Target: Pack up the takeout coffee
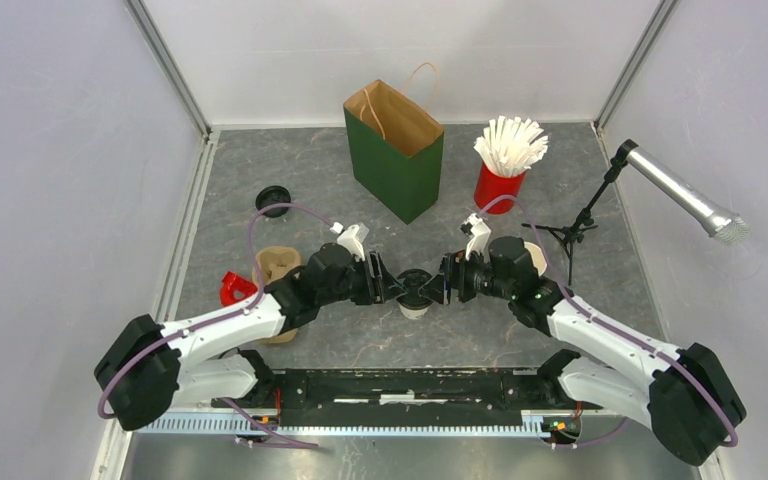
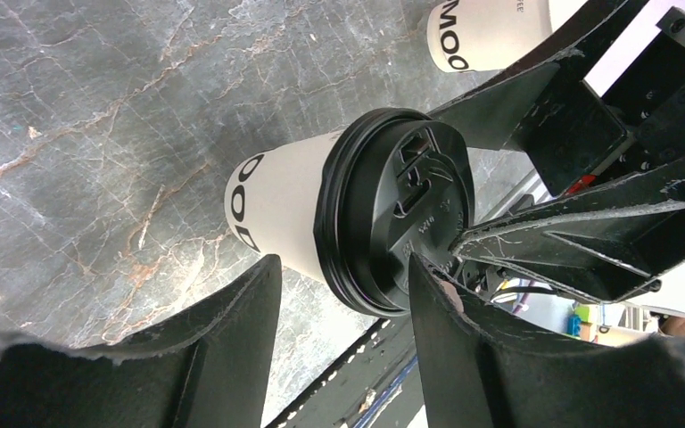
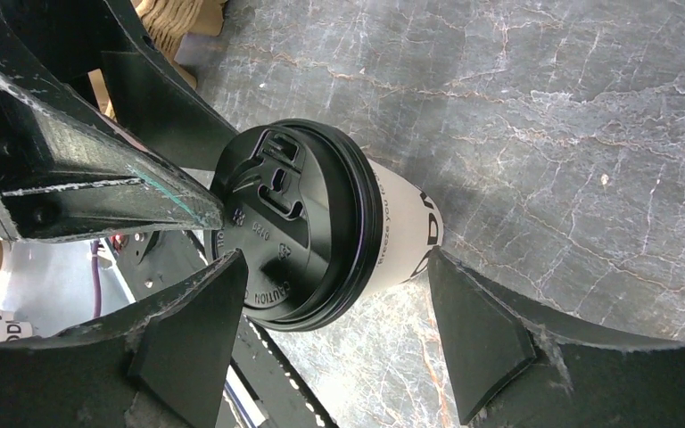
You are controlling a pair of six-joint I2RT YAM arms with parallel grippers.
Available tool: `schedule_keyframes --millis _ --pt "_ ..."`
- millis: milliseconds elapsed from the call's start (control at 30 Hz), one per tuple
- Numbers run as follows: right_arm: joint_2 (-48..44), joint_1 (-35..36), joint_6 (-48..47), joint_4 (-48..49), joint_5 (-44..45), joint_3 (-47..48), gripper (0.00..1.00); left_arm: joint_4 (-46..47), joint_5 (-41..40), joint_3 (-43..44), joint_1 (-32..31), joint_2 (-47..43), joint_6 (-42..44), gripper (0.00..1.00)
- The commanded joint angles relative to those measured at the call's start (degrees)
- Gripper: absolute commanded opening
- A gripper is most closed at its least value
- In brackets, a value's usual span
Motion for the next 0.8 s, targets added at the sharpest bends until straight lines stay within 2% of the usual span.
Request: schedule_keyframes --millis 0,100,200,367,467,600,767 --pt "1.4 0.1 0.0 3.8 0.6 3.0 0.81 2.4 0.4 0.1 0.5 0.7 2.9 0.6" --pt "2.9 0.1 -0.1 4.8 1.4 2.8 0.81 2.6 0.2 -0.1 0.6 1.1 3.0 0.58" --pt "4.8 0.1 -0.7 5.8 1.1 1.3 0.75 2.6 0.1 -0.8 0.7 1.9 3.1 0.53" --pt "5.6 0.1 0.0 10.0 1.2 -6.9 0.66 -4.4 -4.0 -2.5 0.7 4.1 4.0 0.42" --pt "6.7 0.0 0.6 13.4 0.9 -11.9 0.61 -6.1 -4.9 -4.4 0.7 5.8 2.9 0.4" --pt "8.2 0.1 1.7 17.5 0.7 -16.8 0.56 -3.6 -5.7 -8.9 0.7 7.9 0.1 0.38" --pt "9.5 0.1 1.0 18.4 0.9 -18.1 0.53 -0.1 -3.3 -11.4 0.7 8.2 -2.3 0.37"
